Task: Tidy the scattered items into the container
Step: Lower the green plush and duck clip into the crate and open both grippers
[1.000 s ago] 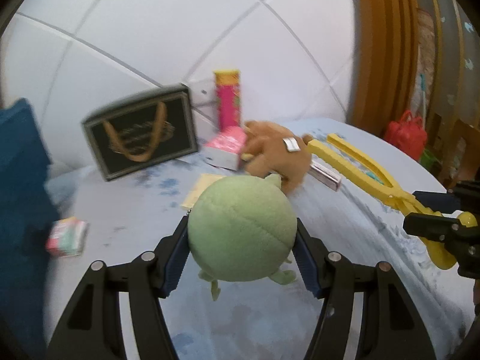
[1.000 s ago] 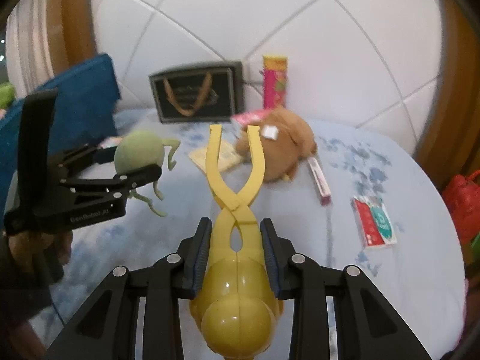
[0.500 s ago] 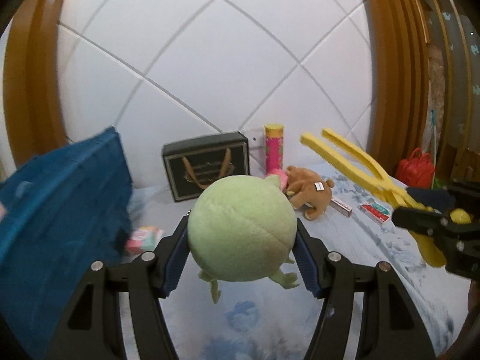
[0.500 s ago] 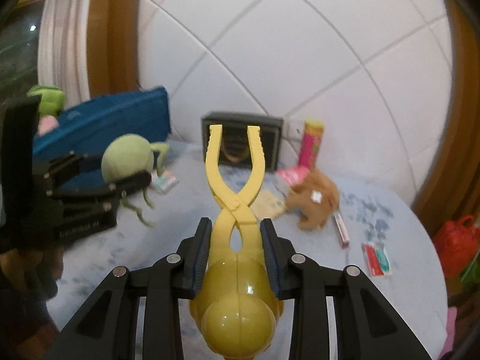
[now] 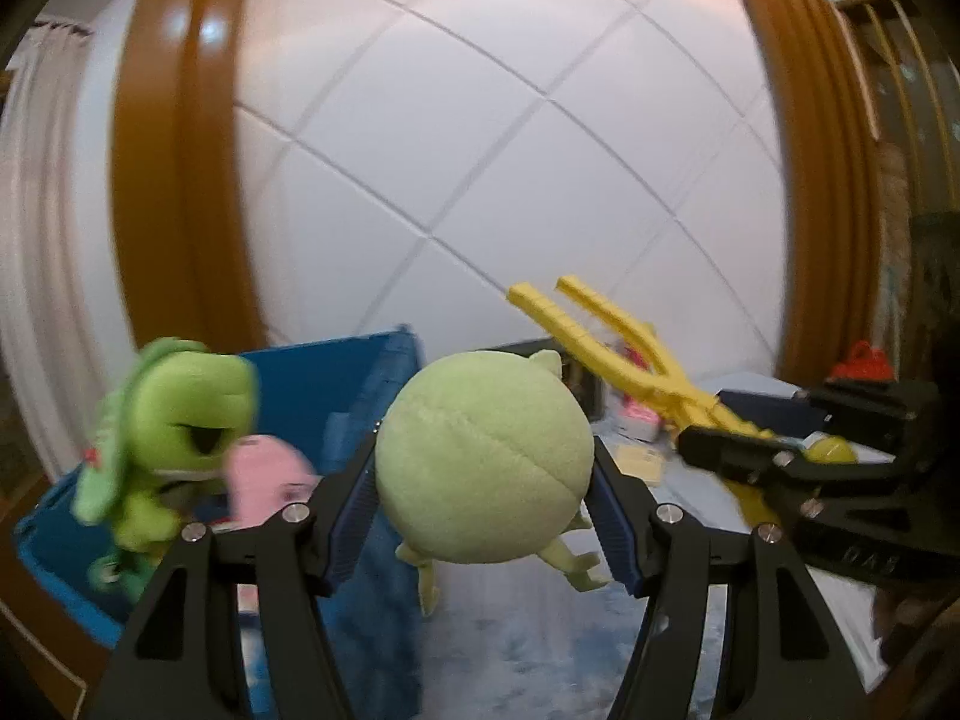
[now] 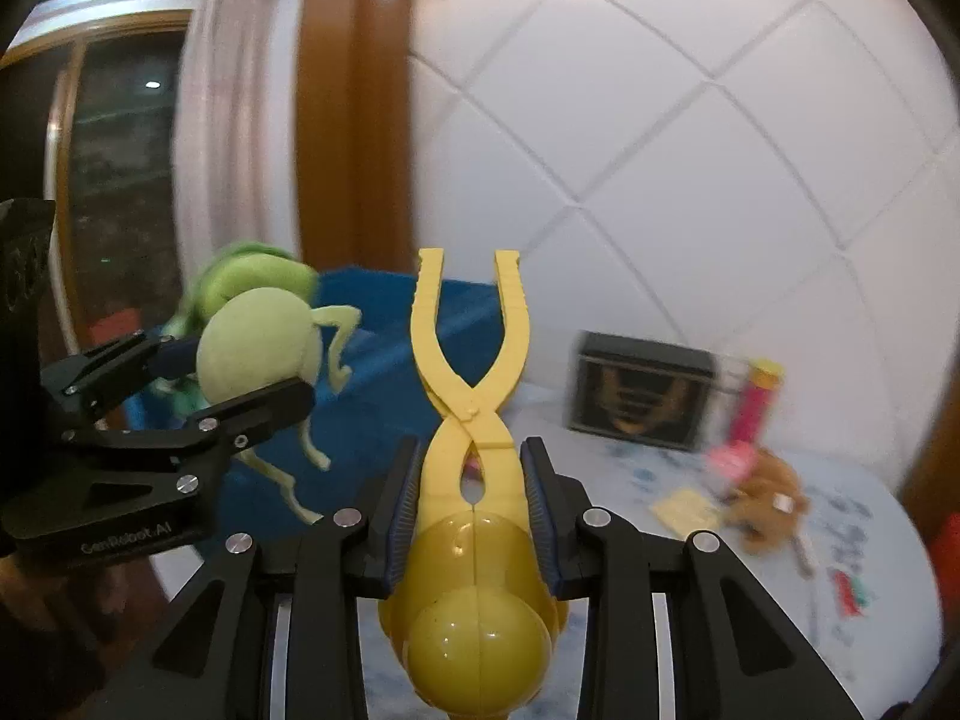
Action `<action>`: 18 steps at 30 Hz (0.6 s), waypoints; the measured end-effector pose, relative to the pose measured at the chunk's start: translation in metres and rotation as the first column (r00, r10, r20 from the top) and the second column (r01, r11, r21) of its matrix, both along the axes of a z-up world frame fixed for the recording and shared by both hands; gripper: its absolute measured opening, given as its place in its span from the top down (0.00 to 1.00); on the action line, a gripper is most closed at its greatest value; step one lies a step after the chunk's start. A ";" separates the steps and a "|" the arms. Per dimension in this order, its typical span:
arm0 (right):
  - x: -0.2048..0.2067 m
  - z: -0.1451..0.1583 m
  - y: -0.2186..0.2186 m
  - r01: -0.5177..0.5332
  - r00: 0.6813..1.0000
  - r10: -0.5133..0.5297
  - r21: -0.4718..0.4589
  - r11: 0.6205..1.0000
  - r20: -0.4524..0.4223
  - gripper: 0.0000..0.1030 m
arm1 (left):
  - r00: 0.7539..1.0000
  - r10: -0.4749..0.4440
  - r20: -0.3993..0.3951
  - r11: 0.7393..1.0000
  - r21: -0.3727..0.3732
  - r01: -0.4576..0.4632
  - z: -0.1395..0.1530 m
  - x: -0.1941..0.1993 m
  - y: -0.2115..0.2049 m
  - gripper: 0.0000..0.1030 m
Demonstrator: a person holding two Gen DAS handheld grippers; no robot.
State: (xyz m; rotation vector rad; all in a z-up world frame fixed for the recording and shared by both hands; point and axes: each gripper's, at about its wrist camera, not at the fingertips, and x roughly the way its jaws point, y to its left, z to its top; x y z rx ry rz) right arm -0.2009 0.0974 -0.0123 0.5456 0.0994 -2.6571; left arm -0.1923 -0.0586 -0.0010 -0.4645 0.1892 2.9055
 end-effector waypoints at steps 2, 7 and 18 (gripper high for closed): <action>-0.005 0.010 -0.023 -0.047 0.999 0.047 -0.002 0.999 -0.013 0.69 | 0.998 0.055 -0.016 0.998 -0.004 -0.056 0.008 0.002 -0.022 0.38; -0.027 0.036 -0.067 -0.162 0.986 0.161 -0.001 0.987 -0.047 0.69 | 0.975 0.220 -0.036 0.975 -0.004 -0.221 0.024 -0.002 -0.077 0.37; -0.069 0.054 -0.159 -0.267 0.964 0.267 0.012 0.964 -0.015 0.69 | 0.923 0.383 0.026 0.923 0.018 -0.384 0.019 -0.026 -0.176 0.37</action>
